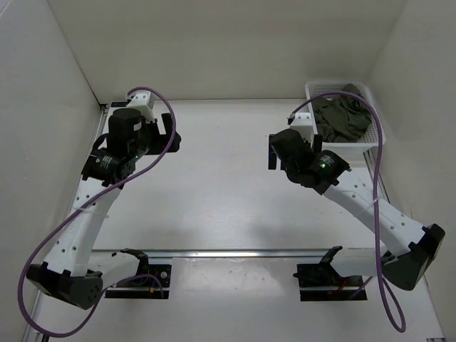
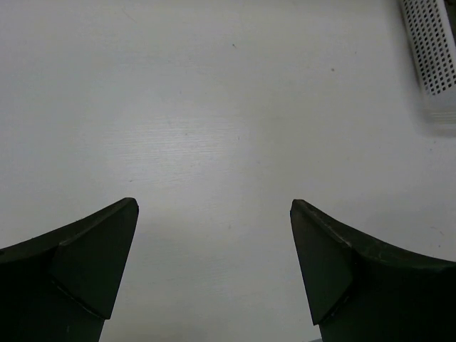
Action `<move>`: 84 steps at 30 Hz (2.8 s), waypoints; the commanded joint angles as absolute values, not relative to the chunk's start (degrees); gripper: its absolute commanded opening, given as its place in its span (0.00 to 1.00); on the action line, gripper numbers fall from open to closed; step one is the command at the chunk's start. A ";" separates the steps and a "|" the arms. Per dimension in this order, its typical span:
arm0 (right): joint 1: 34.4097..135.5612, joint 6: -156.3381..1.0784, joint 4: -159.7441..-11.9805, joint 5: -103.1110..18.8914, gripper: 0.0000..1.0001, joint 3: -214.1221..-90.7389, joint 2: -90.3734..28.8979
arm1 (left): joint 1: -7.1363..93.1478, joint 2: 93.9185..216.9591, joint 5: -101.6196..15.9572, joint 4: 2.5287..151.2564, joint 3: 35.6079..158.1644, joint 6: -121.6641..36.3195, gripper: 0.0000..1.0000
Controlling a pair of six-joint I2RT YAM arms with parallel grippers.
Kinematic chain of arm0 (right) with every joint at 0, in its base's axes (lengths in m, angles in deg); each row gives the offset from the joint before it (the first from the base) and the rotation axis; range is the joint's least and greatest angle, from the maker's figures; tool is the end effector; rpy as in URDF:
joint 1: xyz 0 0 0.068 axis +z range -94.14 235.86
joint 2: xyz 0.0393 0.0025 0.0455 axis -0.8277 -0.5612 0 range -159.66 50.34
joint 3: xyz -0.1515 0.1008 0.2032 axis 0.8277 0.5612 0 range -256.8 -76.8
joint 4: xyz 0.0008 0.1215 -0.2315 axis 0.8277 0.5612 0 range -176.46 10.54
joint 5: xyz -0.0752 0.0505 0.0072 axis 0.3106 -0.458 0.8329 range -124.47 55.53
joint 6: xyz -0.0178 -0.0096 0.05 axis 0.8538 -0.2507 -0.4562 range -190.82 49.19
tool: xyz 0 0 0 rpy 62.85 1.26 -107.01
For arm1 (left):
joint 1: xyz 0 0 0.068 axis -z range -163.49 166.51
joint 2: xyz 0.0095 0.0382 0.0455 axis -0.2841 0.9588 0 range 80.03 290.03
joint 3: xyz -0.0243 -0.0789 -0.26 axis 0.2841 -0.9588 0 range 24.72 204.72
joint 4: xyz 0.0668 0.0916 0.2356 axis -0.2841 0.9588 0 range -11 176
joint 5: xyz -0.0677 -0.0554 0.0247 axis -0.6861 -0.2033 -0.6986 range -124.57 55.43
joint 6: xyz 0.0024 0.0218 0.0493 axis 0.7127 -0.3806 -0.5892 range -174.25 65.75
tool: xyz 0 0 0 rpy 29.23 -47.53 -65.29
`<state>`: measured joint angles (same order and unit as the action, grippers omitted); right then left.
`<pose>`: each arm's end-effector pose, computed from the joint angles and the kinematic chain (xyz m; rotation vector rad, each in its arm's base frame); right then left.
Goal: Fold and stack the shorts
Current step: Grab the shorts from the pile, then move the shorts to the center of the board
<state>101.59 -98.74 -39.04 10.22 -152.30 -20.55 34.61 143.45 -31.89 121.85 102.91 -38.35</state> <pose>0.1894 0.1586 0.3749 0.0465 2.0774 -0.1374 0.2098 -0.0667 0.4184 0.0108 2.0755 -0.3176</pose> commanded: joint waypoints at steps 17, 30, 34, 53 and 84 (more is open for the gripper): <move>94.84 -102.47 -29.93 9.76 0.89 -161.00 -26.30 | 34.26 143.93 -35.00 124.17 98.81 -37.64 1.00; 55.69 -93.32 -40.49 -15.91 0.15 -184.06 -51.67 | 34.26 145.33 -34.83 124.70 98.19 -37.11 1.00; 50.59 -93.84 -39.27 -20.31 0.17 -194.90 -66.79 | 34.26 147.00 -34.22 125.23 99.33 -36.50 1.00; 45.14 -92.44 -41.98 -33.67 0.01 -217.86 -87.15 | 34.26 155.88 -29.91 129.88 103.29 -35.44 1.00; 80.20 -92.19 -53.51 -40.71 0.38 -177.90 -46.18 | 28.81 148.49 -34.82 141.94 113.59 -31.84 1.00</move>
